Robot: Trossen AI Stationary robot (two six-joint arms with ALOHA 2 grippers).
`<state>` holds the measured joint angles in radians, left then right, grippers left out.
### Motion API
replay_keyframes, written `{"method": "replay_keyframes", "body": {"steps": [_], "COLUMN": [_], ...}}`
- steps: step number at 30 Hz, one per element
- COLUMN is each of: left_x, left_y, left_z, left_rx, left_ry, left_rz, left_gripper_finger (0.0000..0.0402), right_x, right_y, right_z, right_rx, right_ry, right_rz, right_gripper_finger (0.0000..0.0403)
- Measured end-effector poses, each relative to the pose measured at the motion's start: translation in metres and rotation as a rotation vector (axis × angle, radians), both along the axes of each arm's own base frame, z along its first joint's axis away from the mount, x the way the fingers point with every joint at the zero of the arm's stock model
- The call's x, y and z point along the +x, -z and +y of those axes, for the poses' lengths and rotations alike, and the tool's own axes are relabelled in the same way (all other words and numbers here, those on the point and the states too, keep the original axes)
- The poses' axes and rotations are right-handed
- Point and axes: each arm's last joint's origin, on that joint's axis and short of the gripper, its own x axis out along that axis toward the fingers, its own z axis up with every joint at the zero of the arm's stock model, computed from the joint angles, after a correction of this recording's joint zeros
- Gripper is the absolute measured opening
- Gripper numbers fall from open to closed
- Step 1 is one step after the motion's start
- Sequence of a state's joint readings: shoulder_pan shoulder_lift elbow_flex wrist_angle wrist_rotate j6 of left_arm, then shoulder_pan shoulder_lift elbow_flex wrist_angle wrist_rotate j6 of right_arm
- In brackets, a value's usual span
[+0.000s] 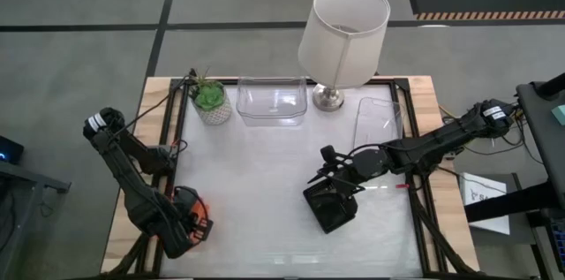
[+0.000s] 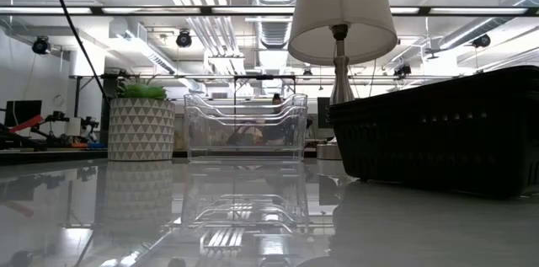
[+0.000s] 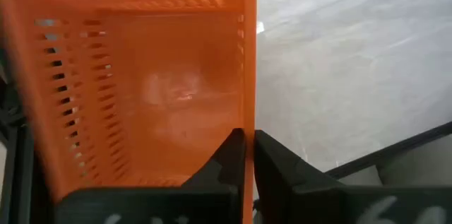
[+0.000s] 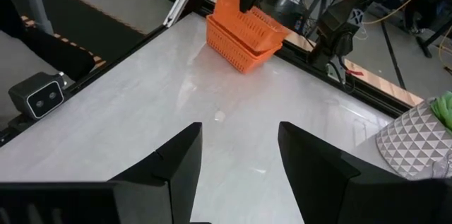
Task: Stack baskets by color
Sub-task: Stack the right orange bin on the left orange bins, then stack the right transparent bin on the left transparent bins
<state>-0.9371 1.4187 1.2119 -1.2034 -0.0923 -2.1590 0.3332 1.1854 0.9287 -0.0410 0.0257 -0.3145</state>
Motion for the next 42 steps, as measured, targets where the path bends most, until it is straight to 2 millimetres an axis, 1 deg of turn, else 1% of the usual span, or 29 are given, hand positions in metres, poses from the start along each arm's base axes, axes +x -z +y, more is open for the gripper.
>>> {"method": "replay_keyframes", "body": {"steps": [2, 10, 14, 17, 27, 30, 32, 35, 40, 42], "left_x": [0.000, 0.002, 0.002, 0.002, 0.003, 0.003, 0.003, 0.007, 0.025, 0.034], "left_y": [0.001, 0.017, 0.018, 0.018, 0.021, 0.021, 0.019, 0.011, -0.004, -0.009], "left_z": [0.000, -0.005, -0.005, -0.005, -0.003, -0.003, -0.004, -0.004, -0.008, -0.010], "left_rx": [-0.003, -0.028, -0.031, -0.028, 0.026, 0.027, 0.032, 0.095, 0.345, 0.441], "left_ry": [0.001, 0.032, 0.031, 0.035, 0.069, 0.078, 0.117, 0.219, 0.477, 0.594], "left_rz": [0.012, 0.042, 0.039, 0.035, -0.013, -0.015, -0.026, -0.141, -0.517, -0.632], "left_gripper_finger": [0.0002, 0.0002, 0.0006, 0.0026, 0.0118, 0.0137, 0.0145, 0.0147, 0.0137, 0.0132], "right_x": [0.000, 0.000, 0.000, 0.000, 0.000, 0.000, 0.000, -0.001, 0.000, 0.000], "right_y": [0.000, 0.001, 0.001, 0.001, 0.001, 0.001, 0.001, 0.002, 0.002, 0.002], "right_z": [0.000, 0.000, 0.000, 0.000, 0.000, 0.000, 0.000, 0.000, 0.000, 0.000], "right_rx": [0.000, 0.003, 0.012, 0.013, 0.015, 0.015, 0.021, 0.019, 0.030, 0.050], "right_ry": [0.000, 0.002, 0.006, 0.007, 0.008, 0.008, 0.011, 0.011, 0.016, 0.025], "right_rz": [0.000, 0.008, 0.011, 0.011, 0.012, 0.013, 0.016, 0.024, 0.027, 0.034], "right_gripper_finger": [0.0180, 0.0180, 0.0180, 0.0180, 0.0180, 0.0180, 0.0180, 0.0180, 0.0180, 0.0180]}}
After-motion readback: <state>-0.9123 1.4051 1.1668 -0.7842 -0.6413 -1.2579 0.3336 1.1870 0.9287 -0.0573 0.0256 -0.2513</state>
